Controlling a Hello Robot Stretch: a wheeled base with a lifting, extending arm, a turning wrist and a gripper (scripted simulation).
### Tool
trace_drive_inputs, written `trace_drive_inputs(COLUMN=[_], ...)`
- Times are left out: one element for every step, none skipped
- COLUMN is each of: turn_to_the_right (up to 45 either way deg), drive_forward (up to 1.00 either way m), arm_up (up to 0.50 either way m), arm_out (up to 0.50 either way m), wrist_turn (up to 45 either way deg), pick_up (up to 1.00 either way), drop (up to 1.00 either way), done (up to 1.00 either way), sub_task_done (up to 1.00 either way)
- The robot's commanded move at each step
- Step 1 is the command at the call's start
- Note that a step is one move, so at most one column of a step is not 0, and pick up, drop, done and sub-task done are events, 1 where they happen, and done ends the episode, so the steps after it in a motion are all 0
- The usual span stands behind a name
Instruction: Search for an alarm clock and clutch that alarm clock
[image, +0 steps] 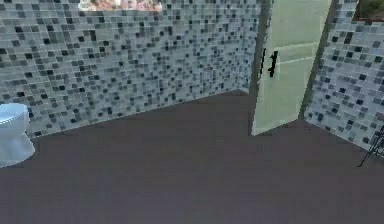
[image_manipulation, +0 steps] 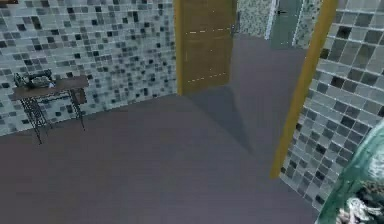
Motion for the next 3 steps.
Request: trace_drive_inputs(turn_to_the_right=[-27.0, 0.0, 30.0], drive_forward=[0.00, 0.10, 0.00], arm_up=[0.00, 0.00, 0.00], arm_out=[0.00, 0.00, 0.00], wrist_turn=[0.0, 0.0, 0.0], pick_up=[0.00, 0.00, 0.00], drop=[0.00, 0.00, 0.00], done=[0.00, 0.00, 0.00], sub_task_done=[0.00, 0.00, 0.00])
